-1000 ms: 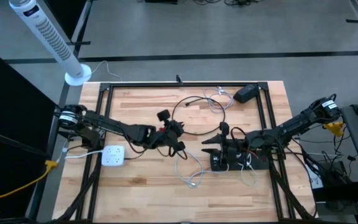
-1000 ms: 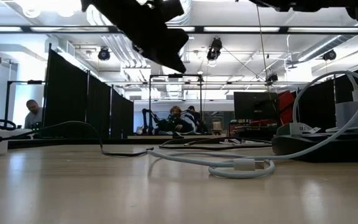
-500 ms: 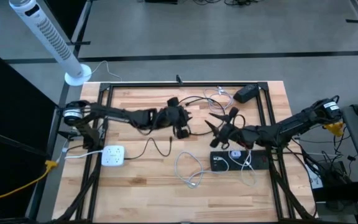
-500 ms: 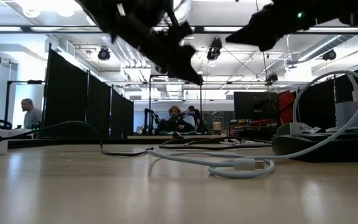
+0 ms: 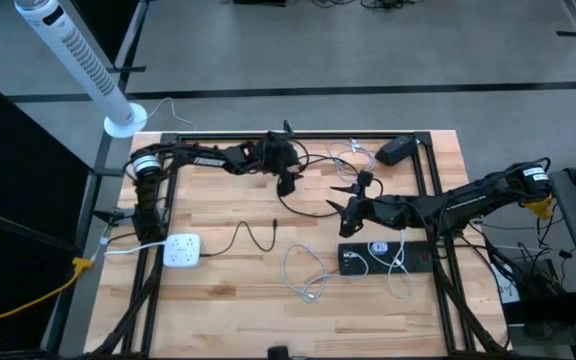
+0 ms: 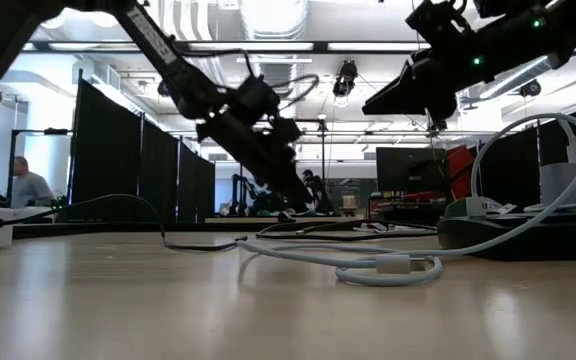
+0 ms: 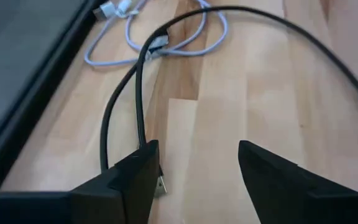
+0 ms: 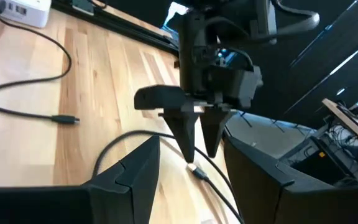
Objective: Insert USB
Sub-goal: Insert the black charger cable into the bottom black outlet extension
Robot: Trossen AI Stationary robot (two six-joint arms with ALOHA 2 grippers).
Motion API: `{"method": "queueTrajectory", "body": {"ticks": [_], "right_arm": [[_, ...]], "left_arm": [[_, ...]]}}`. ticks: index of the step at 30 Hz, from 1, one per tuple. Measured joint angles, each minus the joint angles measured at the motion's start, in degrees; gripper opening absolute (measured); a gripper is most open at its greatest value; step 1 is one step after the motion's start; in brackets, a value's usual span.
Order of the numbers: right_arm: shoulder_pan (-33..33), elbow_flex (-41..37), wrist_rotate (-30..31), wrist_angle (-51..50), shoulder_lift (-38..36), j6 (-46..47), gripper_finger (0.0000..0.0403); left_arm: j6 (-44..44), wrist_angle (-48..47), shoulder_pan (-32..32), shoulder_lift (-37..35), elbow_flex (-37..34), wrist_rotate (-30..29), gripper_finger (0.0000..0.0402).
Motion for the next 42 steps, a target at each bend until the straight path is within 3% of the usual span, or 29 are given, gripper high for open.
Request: {"method": "queueTrajectory", "body": {"ticks": [5,10,17,22,27,37,42], "right_arm": [[-0.8,-0.38,-0.01,0.04,0.0,0.0,0.0158],[-0.95,-0.47,-0.14,0.0,0.0,0.55,0.0156],[-0.95,-0.63,-2.57,0.01,0.0,1.47,0.0163],[-0.95,-0.69,-3.13,0.01,0.0,1.66,0.0159],[-0.95,-0.71,-3.13,-0.46,0.0,2.29,0.0152],[-0.95,-0.71,-2.96,-3.18,0.0,2.42,0.0158],[-0.95,-0.71,-2.94,-3.14,0.0,2.21,0.0154]], "left_arm": [[1.42,-9.31,0.19,2.53,7.1,-0.07,0.0163],[-2.67,-18.27,0.36,5.14,13.31,-0.46,0.0141],[-4.87,-31.57,-0.19,7.08,24.28,-7.87,0.0159],[-1.43,-40.21,0.82,10.3,34.62,-5.91,0.0185],[3.99,-49.08,1.37,17.91,44.28,-5.95,0.0198],[7.83,-59.99,1.34,31.06,62.08,-5.52,0.0172],[7.03,-61.18,0.91,32.0,64.42,-5.71,0.0159]]}}
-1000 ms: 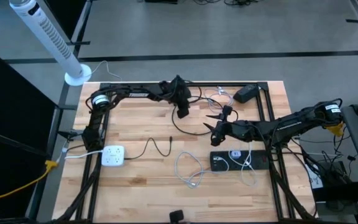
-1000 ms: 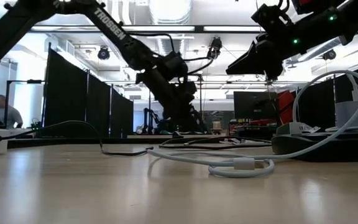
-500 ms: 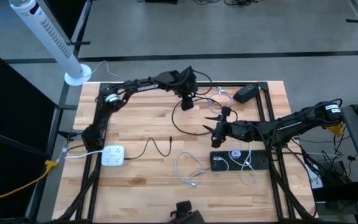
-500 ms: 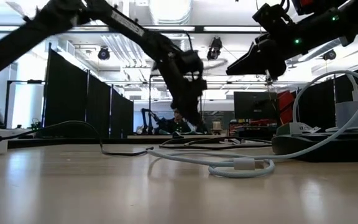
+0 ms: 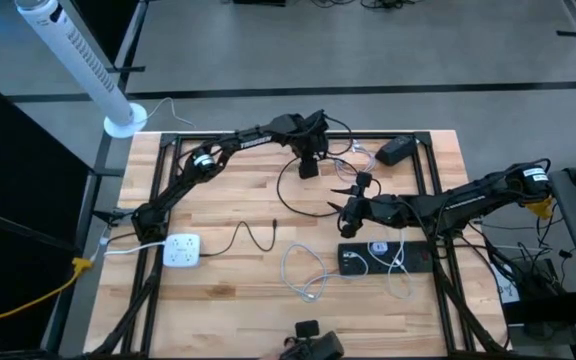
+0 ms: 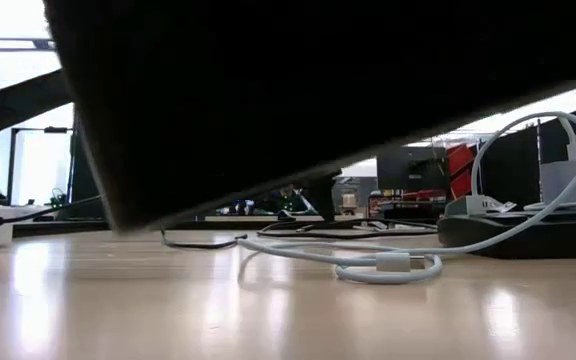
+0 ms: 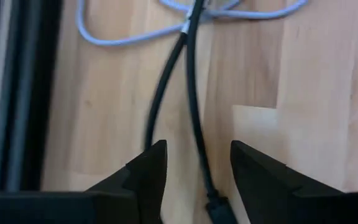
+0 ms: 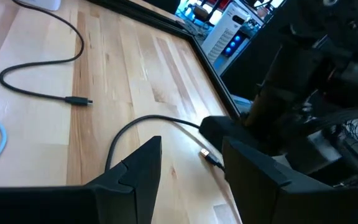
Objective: Insert USB
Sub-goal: Insert the black charger cable into the bottom black outlet extension
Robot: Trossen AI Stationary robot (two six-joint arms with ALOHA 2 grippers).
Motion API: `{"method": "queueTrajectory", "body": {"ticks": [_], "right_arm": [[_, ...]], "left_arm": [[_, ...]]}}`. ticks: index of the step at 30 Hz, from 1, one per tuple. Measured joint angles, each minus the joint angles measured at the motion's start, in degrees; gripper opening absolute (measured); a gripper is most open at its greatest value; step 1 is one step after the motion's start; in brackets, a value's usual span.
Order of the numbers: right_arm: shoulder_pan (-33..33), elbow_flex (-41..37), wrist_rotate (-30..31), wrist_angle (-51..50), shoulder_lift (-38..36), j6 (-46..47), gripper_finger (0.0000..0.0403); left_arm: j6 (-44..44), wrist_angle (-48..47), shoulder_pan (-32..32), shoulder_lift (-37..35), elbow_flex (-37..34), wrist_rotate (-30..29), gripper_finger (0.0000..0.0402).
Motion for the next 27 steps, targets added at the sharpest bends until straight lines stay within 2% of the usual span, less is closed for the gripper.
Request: {"method": "queueTrajectory", "body": {"ticks": [3,6,8,14,17,20,25,27], "right_arm": [[0.0,0.0,0.0,0.03,0.0,-0.06,0.015],[0.02,0.0,0.0,0.02,0.0,-0.05,0.0146],[0.02,0.0,0.02,0.06,0.0,0.2,0.0143],[0.28,0.0,0.52,-0.02,-0.33,0.58,0.0134],[0.28,0.0,0.55,-0.71,-1.23,1.27,0.0128],[0.28,0.0,0.57,-2.28,-3.02,1.44,0.012],[0.5,0.02,0.6,-6.54,-7.25,2.76,0.0108],[0.65,0.02,0.59,-8.44,-9.15,3.31,0.0103]], "left_arm": [[-0.28,-0.54,-0.18,0.25,-0.56,0.32,0.013],[-0.56,0.07,-0.39,0.22,-0.84,1.35,0.0082],[-0.05,-0.02,-1.07,0.22,-1.16,-0.47,0.0062],[1.41,0.06,-3.27,0.14,-0.74,-7.75,0.0047],[1.48,-0.93,-3.82,-0.13,0.8,-10.66,0.0026],[1.48,-2.18,-4.35,-1.74,3.69,-10.74,0.0004],[2.66,-3.86,-5.17,-5.97,4.07,-10.45,0.0],[2.83,-4.73,-5.31,-7.38,4.04,-8.63,0.0]]}}
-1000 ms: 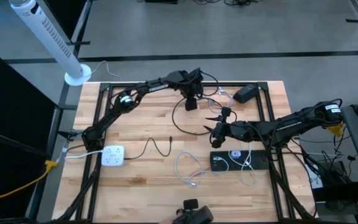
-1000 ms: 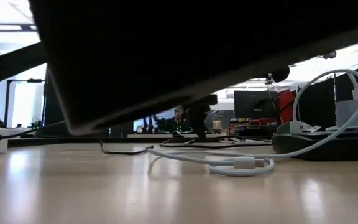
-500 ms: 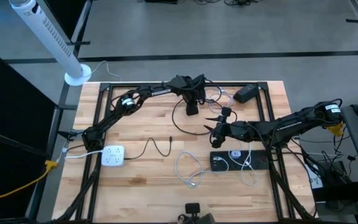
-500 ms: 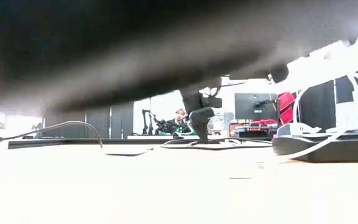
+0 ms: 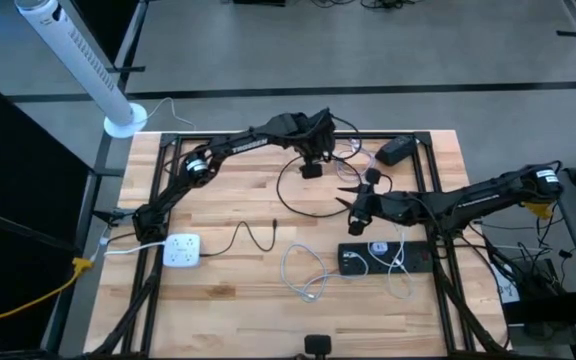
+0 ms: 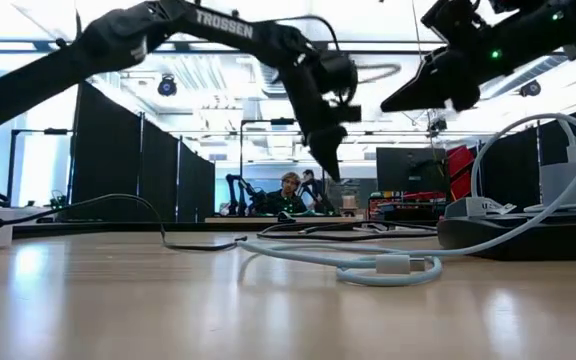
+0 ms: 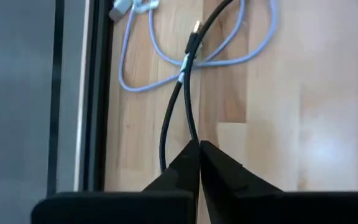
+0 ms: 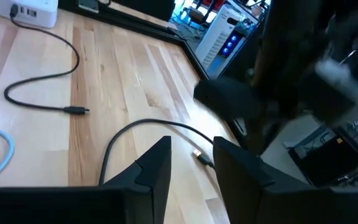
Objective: Insert USB
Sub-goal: Insert the black charger cable into the bottom black outlet extension
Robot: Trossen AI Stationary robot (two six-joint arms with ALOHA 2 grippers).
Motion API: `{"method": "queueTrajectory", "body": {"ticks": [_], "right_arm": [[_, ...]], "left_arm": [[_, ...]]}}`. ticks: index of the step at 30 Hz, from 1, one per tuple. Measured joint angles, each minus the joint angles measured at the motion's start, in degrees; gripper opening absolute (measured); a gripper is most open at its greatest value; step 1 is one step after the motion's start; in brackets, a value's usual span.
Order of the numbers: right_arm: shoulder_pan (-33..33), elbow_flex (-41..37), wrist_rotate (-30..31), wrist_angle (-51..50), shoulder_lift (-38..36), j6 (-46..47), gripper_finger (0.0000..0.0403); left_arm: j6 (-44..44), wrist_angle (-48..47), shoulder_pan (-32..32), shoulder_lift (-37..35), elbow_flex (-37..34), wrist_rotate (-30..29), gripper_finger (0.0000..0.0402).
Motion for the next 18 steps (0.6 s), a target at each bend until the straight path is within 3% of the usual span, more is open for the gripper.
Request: {"method": "queueTrajectory", "body": {"ticks": [4,7,11,18], "right_arm": [[0.02,-0.06,-0.15,-3.06,-3.13,1.02,0.0095],[0.02,-0.54,-0.2,-4.09,-4.07,1.25,0.009],[0.02,-0.79,-0.21,-4.22,-4.07,1.32,0.0085],[0.02,-1.03,-0.24,-4.26,-4.01,0.95,0.0072]], "left_arm": [[-2.55,0.16,0.74,-0.28,-0.13,7.0,0.0001],[-2.76,-0.51,2.07,1.7,-0.42,7.02,0.0019],[-2.9,1.33,3.19,3.28,-0.44,6.95,0.0063],[3.52,11.42,2.86,5.71,-0.48,6.29,0.019]]}}
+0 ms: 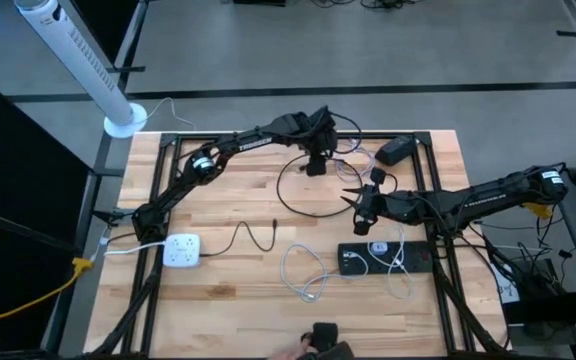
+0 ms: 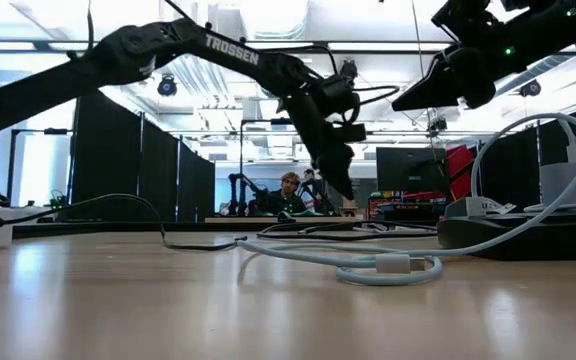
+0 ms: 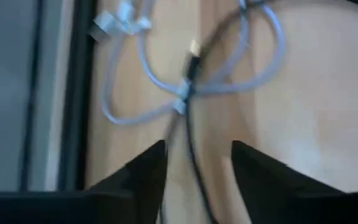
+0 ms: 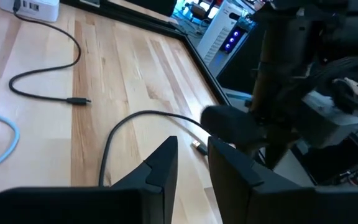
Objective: Insert USB
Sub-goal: Insert the black charger cable into the bottom black outlet extension
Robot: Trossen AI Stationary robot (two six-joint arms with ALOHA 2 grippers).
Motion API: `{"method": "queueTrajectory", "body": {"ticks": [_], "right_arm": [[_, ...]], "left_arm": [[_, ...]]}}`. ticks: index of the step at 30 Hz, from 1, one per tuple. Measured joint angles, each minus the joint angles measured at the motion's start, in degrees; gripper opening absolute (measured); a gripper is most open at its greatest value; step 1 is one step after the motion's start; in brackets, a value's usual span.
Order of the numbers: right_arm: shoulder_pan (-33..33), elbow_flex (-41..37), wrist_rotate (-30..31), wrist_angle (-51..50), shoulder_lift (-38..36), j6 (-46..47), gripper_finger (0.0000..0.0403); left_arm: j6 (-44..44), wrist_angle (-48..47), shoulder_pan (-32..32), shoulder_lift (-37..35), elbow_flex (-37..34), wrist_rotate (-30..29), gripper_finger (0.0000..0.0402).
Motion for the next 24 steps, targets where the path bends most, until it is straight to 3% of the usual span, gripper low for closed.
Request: {"method": "queueTrajectory", "body": {"ticks": [5,18,24], "right_arm": [[0.0,-0.04,-0.04,-0.03,0.02,-0.04,0.0061],[0.0,-0.04,-0.11,-0.01,0.05,-0.08,0.0053],[0.0,-0.04,-0.12,-0.04,0.05,-0.03,0.0066]], "left_arm": [[-0.26,2.81,-0.09,1.04,-0.19,-0.41,0.0218],[1.55,13.85,-1.73,2.09,-0.71,1.71,0.0145],[5.97,13.66,-2.52,2.07,-0.49,-3.89,0.0148]]}}
